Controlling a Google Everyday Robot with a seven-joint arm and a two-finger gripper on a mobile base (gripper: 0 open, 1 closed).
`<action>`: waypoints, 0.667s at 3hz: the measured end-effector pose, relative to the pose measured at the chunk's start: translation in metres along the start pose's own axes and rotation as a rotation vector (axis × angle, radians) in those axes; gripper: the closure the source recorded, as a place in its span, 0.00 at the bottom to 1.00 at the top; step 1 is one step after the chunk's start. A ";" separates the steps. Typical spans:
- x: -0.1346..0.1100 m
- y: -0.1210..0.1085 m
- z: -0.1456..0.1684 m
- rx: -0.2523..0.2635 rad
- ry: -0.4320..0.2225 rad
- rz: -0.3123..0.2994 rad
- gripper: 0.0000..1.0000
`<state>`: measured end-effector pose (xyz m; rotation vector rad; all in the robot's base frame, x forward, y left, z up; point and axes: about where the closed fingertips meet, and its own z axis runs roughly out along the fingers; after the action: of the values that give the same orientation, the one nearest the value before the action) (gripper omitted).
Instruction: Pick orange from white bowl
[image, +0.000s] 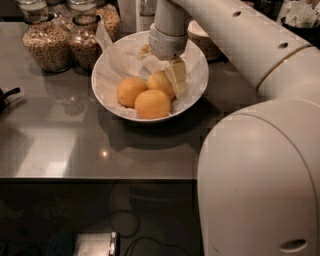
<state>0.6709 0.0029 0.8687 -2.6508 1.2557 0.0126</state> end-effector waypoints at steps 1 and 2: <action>0.002 0.003 0.011 -0.011 -0.024 0.003 0.00; -0.001 0.002 0.020 -0.020 -0.047 -0.015 0.00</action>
Offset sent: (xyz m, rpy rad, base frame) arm -0.0112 0.0009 -0.0240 0.0145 0.0898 0.0538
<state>0.6702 0.0067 0.8489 -2.6604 1.2280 0.0850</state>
